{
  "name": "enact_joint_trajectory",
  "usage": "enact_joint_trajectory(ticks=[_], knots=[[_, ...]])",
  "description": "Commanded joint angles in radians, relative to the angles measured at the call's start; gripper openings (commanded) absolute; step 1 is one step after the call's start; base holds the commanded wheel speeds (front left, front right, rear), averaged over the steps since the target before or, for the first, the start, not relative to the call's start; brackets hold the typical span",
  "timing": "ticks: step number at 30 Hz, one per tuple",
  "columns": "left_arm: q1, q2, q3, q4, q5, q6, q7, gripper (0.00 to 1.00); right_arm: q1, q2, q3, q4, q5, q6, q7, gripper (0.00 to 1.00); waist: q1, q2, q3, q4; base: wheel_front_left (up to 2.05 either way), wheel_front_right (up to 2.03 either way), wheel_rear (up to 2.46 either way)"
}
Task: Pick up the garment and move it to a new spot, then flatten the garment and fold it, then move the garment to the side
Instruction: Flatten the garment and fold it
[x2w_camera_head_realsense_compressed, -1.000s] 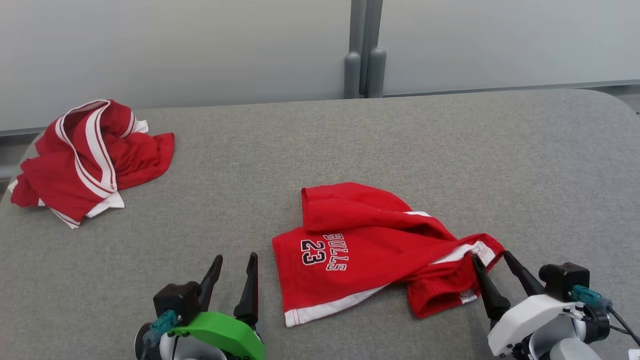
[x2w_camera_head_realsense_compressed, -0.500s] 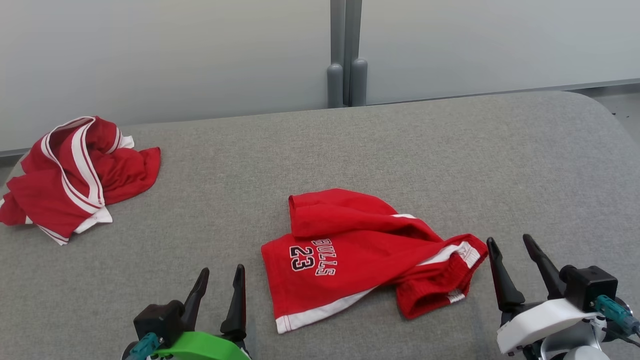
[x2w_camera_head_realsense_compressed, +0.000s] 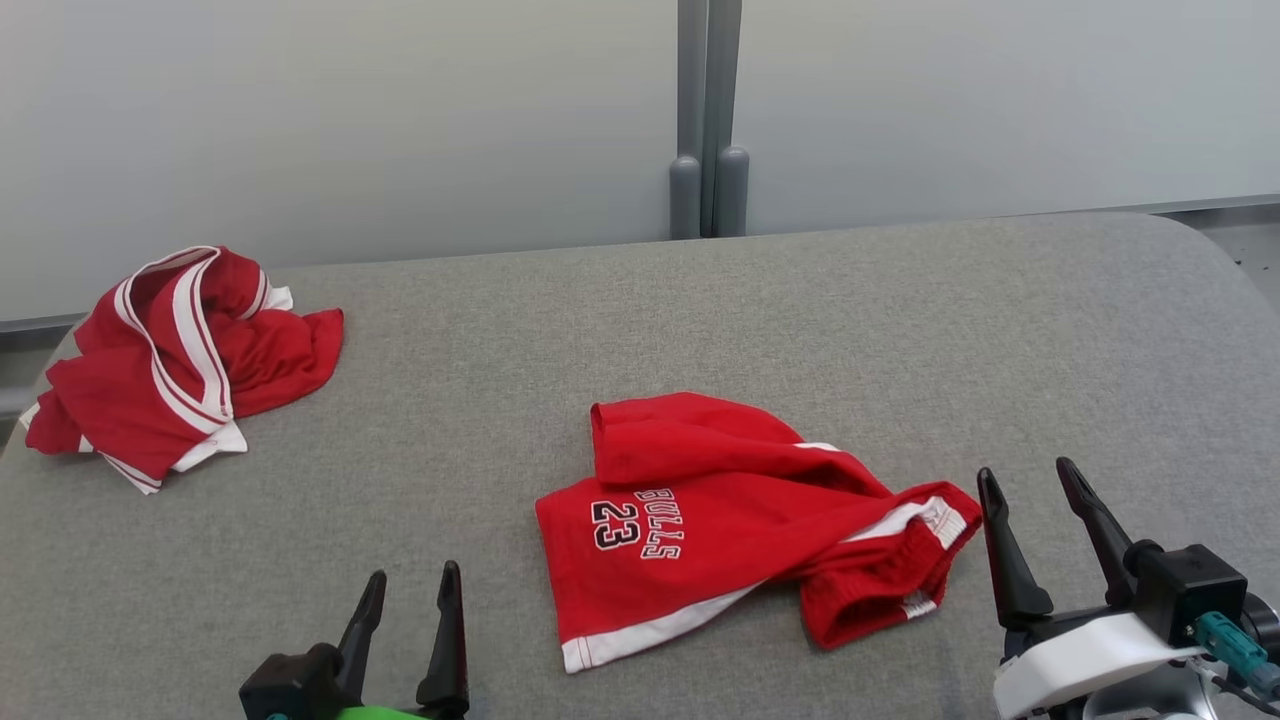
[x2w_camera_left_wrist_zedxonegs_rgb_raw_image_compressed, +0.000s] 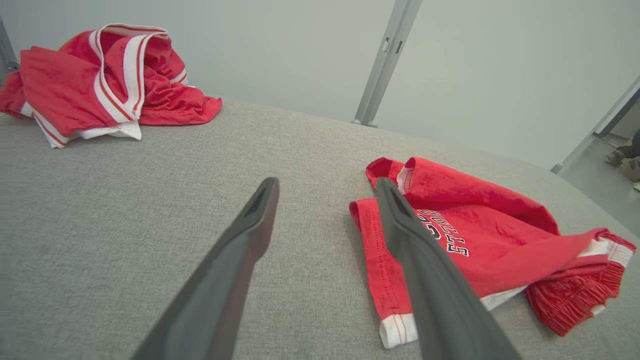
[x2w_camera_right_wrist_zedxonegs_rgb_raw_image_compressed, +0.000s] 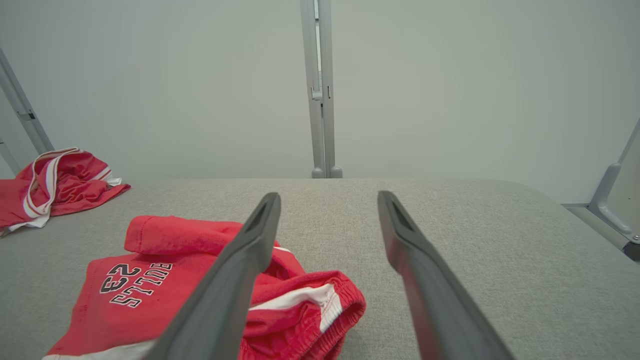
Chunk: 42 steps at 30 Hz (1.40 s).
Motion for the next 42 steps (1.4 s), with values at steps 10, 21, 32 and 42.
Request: enact_joint_trajectory(ticks=[10,21,32,42], knots=[[0.071,0.000,0.069,-0.035,0.048,0.034,-0.007,1.00,0.028,0.012,-0.002,0.008,-0.035,0.000,-0.016,1.00,0.0000,0.0049,-0.012,-0.007,0.00,0.00,0.00],[0.098,-0.017,0.117,-0.066,0.111,0.006,-0.007,1.00,0.008,0.013,0.002,0.029,-0.021,0.000,-0.024,1.00,0.0000,0.0049,-0.019,-0.003,0.00,0.00,0.00],[0.099,-0.025,0.128,-0.067,0.139,-0.012,-0.007,1.00,0.000,0.013,0.012,0.073,-0.035,0.000,-0.035,1.00,0.0000,0.0049,-0.022,0.000,0.00,0.00,0.00],[0.097,-0.027,0.117,-0.050,0.140,-0.021,-0.006,1.00,-0.008,0.013,0.019,0.089,-0.040,0.000,-0.039,1.00,0.0000,0.0049,-0.022,0.003,0.00,0.00,0.00]])
